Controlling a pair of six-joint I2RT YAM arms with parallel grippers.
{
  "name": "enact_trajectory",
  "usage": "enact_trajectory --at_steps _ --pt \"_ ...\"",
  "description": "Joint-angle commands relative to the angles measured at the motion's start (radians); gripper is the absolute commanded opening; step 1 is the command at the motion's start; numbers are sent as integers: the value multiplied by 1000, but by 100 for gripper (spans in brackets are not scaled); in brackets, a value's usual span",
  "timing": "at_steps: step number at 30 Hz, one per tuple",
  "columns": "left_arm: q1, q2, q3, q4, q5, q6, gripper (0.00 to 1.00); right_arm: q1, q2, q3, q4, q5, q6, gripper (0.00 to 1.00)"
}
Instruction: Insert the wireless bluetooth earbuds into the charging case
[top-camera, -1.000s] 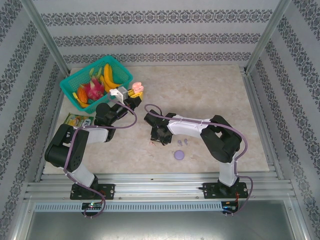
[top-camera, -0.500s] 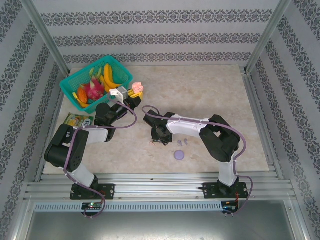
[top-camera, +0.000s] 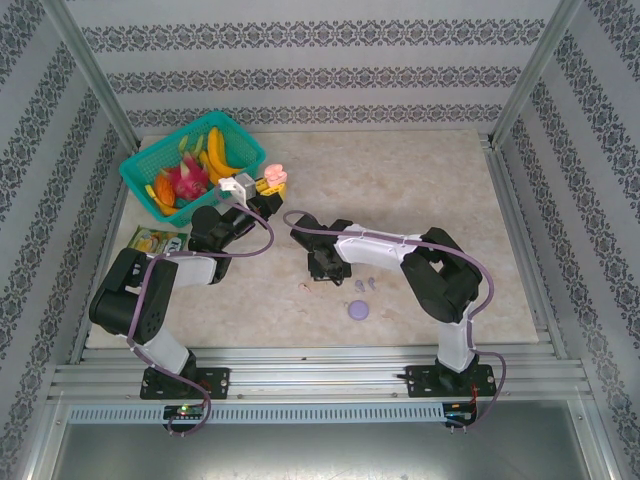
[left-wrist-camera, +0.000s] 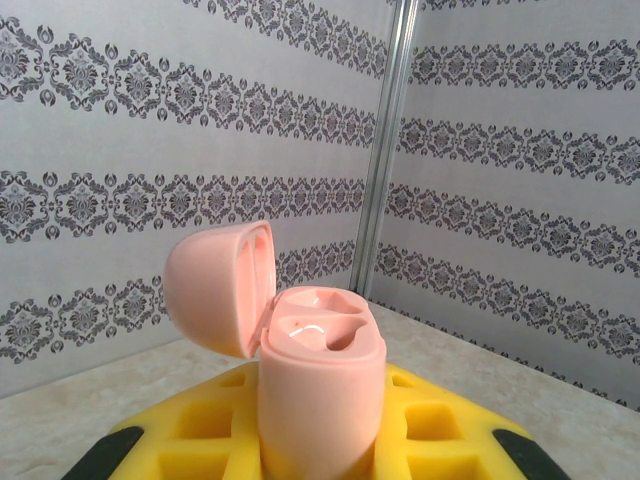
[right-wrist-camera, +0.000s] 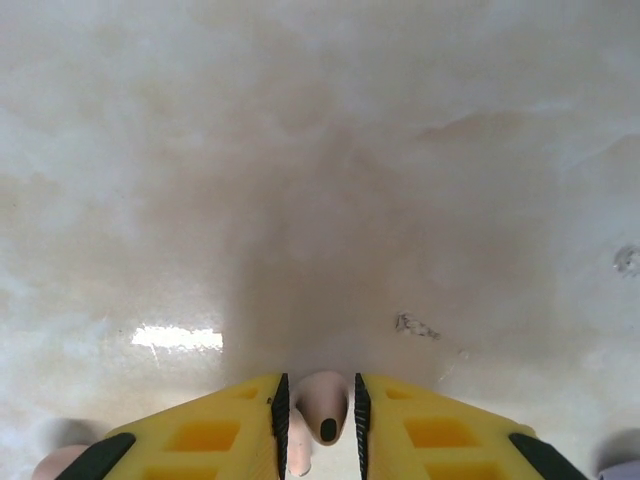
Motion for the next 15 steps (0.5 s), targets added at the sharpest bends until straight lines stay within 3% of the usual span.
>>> enact_trajectory --at_steps 1,7,15 --pt "8 -25 2 67 13 -21 0 -6 1 23 -38 35 -30 26" --pt "8 -21 6 67 14 -24 0 -16 -12 -4 0 -26 79 45" --pt "8 -17 6 67 16 -28 0 -15 -5 -29 49 -72 263 45"
